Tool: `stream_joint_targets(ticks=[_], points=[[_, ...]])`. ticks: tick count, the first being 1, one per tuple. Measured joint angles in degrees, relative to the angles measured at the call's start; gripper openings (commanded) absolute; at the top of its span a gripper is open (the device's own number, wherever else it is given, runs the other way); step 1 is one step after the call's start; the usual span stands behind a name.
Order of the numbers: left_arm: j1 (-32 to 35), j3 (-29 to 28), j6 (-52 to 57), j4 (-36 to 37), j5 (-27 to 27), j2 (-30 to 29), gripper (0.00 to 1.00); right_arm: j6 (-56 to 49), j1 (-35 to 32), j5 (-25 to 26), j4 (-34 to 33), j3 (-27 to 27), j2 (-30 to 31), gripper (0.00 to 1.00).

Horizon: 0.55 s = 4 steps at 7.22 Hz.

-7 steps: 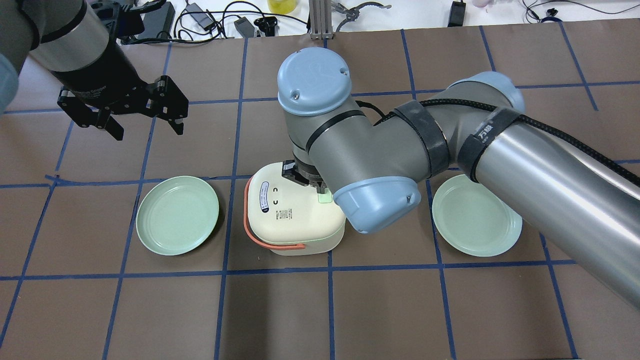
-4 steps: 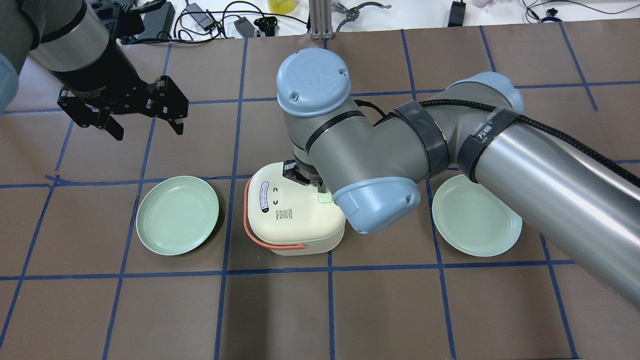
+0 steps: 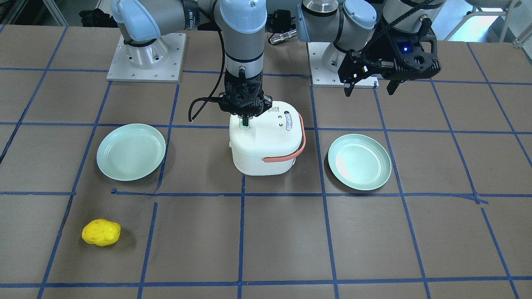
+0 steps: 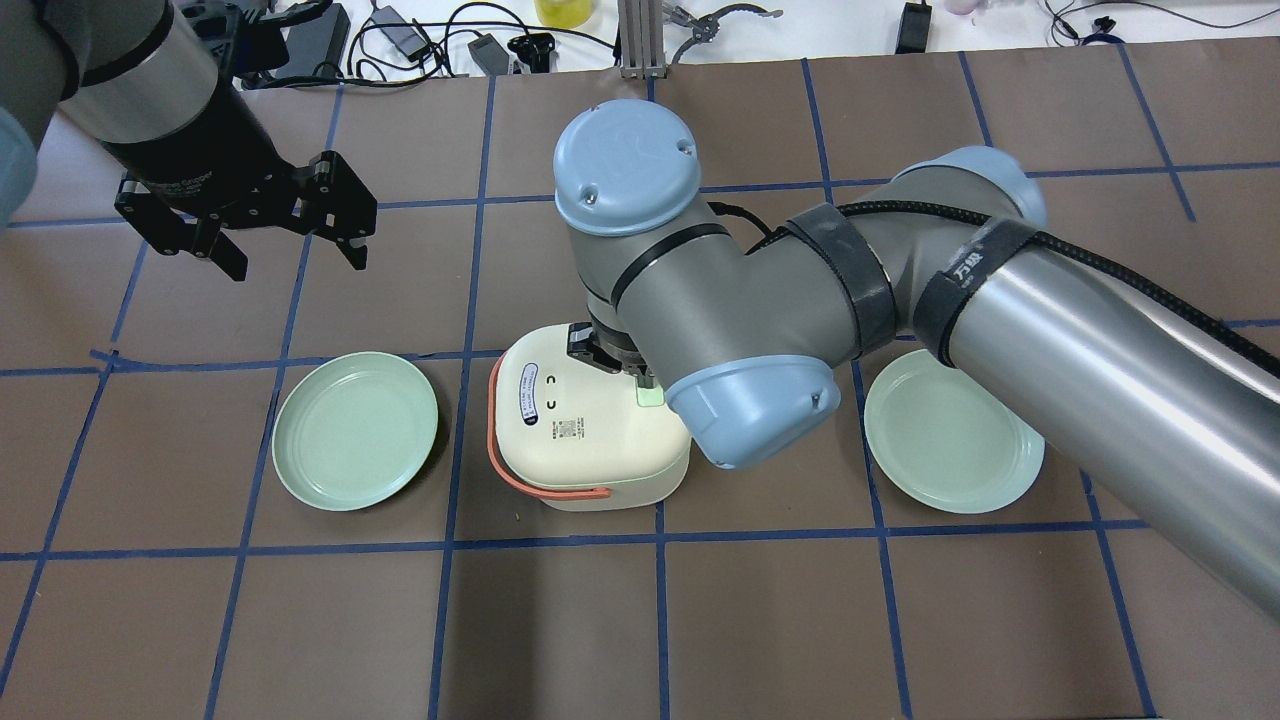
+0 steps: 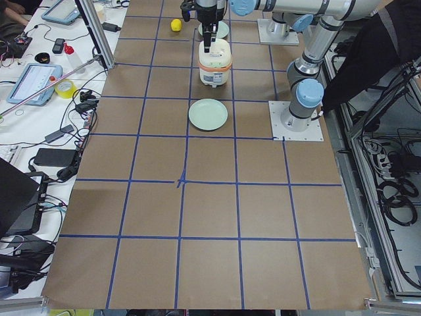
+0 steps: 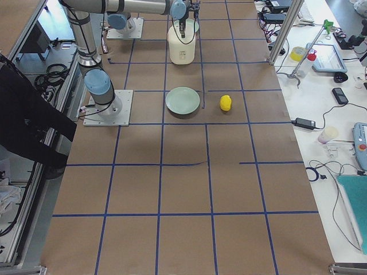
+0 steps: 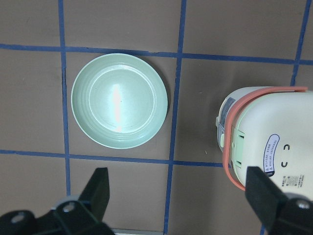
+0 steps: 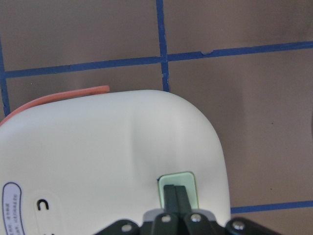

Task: Press rice cooker button
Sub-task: 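Press down on the green button with the closed right gripper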

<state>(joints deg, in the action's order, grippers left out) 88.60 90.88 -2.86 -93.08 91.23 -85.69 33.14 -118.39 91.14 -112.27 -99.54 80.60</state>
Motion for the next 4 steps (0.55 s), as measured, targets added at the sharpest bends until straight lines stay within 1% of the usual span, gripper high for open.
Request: stream_joint_targets(ticks=[4], points=[[0.00,0.00,0.00,0.00,0.00,0.00,1.00,0.02,0.00,0.19,0.06,-0.50,0.00,0.00]])
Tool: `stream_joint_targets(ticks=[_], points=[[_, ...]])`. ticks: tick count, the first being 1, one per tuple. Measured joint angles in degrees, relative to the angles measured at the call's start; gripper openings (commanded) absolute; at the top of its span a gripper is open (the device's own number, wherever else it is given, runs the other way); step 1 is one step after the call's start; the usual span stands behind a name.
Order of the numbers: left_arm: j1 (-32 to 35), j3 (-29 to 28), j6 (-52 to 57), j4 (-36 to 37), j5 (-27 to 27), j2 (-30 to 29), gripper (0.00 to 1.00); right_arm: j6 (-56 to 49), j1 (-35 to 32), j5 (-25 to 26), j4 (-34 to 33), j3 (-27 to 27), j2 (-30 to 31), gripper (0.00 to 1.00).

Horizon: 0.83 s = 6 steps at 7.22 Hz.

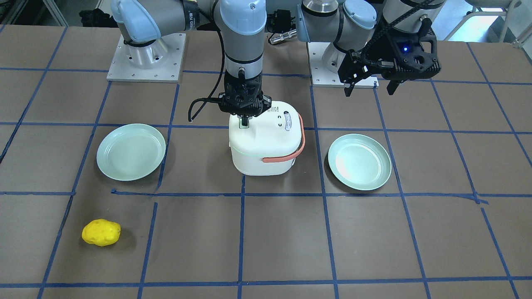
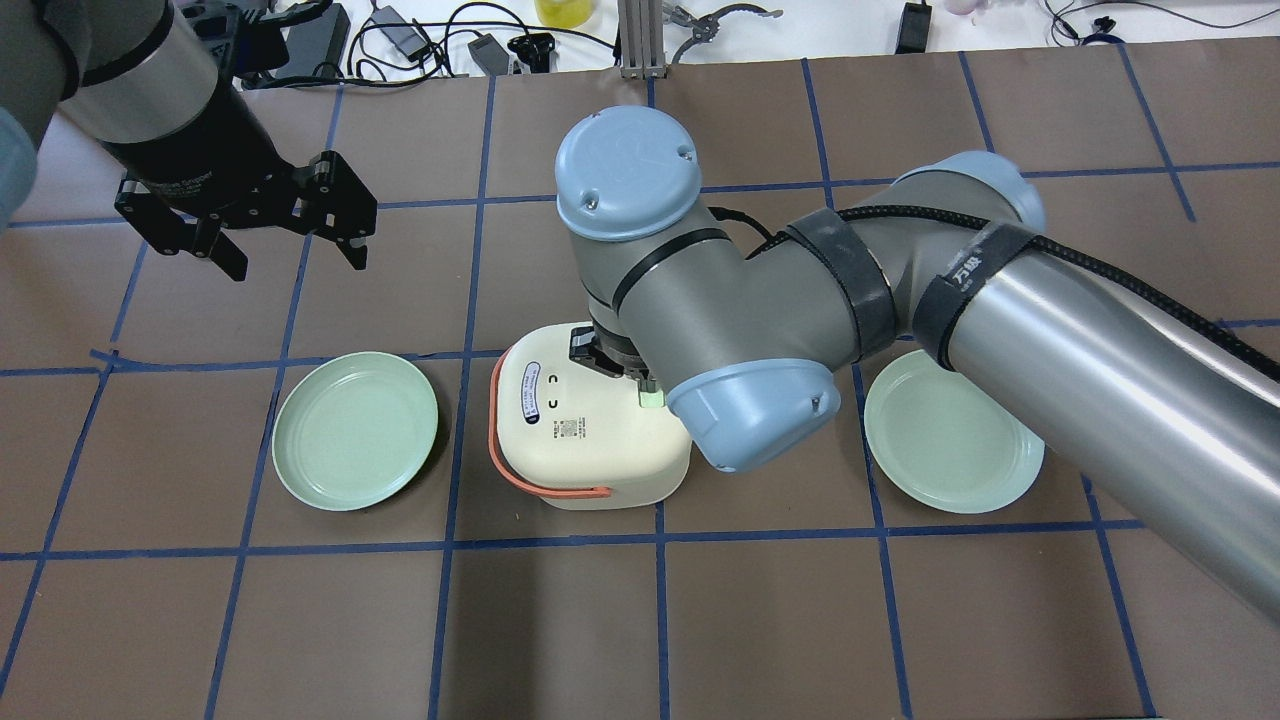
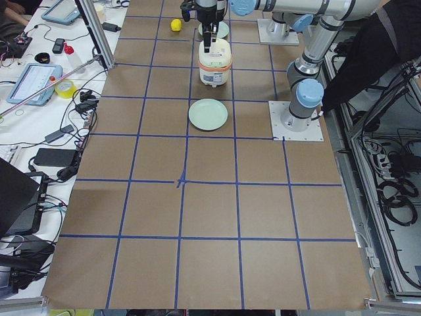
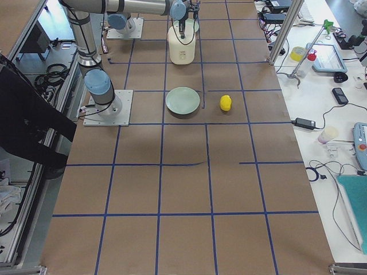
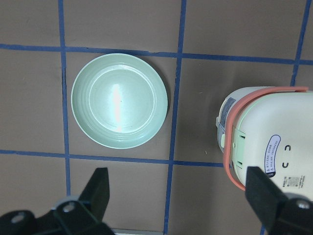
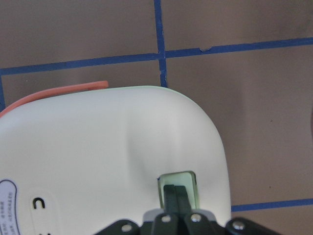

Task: Press rice cooker button
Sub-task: 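Press down on the green button with the closed right gripper, then lift the right gripper away as the cooker lid pops open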

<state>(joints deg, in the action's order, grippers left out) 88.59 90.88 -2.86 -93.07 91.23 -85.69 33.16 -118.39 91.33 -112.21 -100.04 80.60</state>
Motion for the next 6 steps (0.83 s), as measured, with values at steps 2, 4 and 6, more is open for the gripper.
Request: stream_joint_targets(ticks=[2,4,6], points=[[0.00,0.00,0.00,0.00,0.00,0.00,1.00,-0.16,0.18,0.75,0.07,0.53,0.08,0.00],[0.00,0.00,0.02,0.00,0.00,0.00,1.00,-0.27,0.78,1.95,0.98,2.04,0.90,0.00],[0.00,0.00,-0.03,0.00,0.00,0.00,1.00,-3.25,2.69,2.31,5.09,5.66,2.02,0.99]])
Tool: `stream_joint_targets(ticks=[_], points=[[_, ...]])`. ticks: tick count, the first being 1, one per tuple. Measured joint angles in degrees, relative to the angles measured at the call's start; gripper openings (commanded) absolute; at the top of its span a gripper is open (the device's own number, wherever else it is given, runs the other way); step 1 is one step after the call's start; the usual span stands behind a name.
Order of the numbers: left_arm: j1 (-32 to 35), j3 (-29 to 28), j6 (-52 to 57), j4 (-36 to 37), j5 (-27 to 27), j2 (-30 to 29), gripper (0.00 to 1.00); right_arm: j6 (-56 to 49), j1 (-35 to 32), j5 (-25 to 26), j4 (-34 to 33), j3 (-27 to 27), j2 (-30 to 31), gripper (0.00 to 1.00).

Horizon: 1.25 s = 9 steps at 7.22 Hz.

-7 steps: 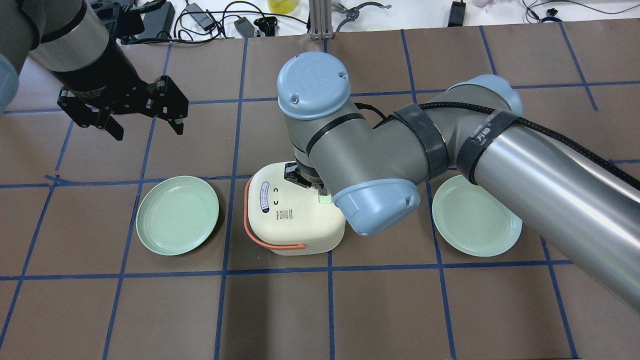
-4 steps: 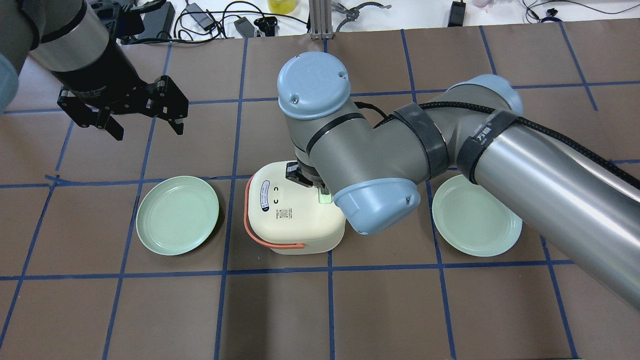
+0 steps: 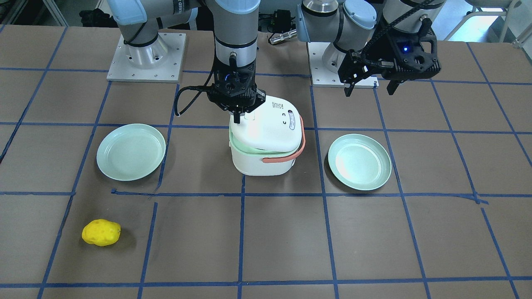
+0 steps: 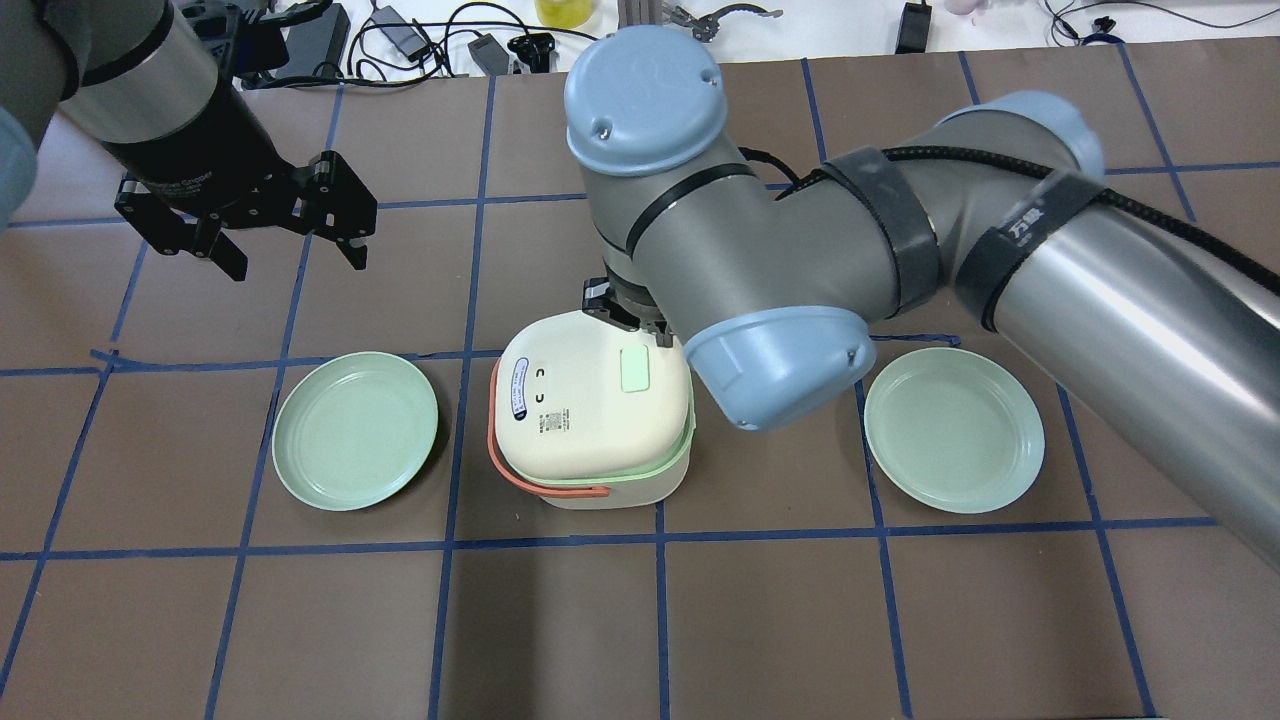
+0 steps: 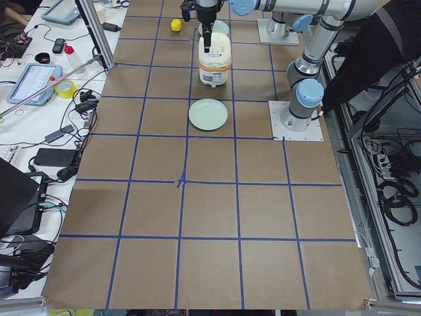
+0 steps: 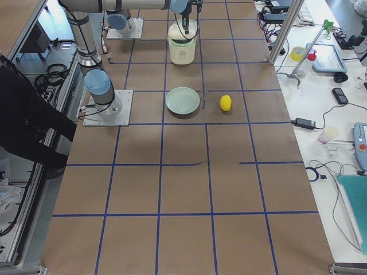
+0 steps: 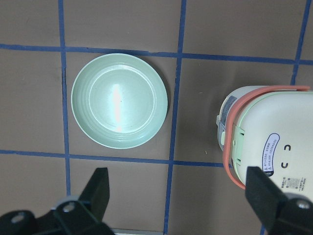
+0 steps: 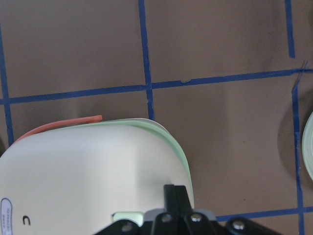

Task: Press rice cooker button
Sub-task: 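Lift the right gripper away as the cooker lid pops open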

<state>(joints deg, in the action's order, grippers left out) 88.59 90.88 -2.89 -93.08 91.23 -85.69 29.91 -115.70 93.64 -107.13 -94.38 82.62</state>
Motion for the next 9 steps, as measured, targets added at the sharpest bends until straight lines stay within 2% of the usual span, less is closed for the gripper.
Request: stream_joint_targets(ticks=[4,6,9], points=[[0.00,0.00,0.07,0.00,0.00,0.00,1.00,-16.24,10.63,-0.90,6.23,7.94,1.16,1.00],[0.00,0.00,0.02,0.00,0.00,0.00,1.00,-22.68,16.44,-3.95,9.96,11.66,1.26,1.00],[0.00,0.00,0.03,0.00,0.00,0.00,1.00,-31.49,22.34,-6.34,11.34,13.68,1.61,1.00]])
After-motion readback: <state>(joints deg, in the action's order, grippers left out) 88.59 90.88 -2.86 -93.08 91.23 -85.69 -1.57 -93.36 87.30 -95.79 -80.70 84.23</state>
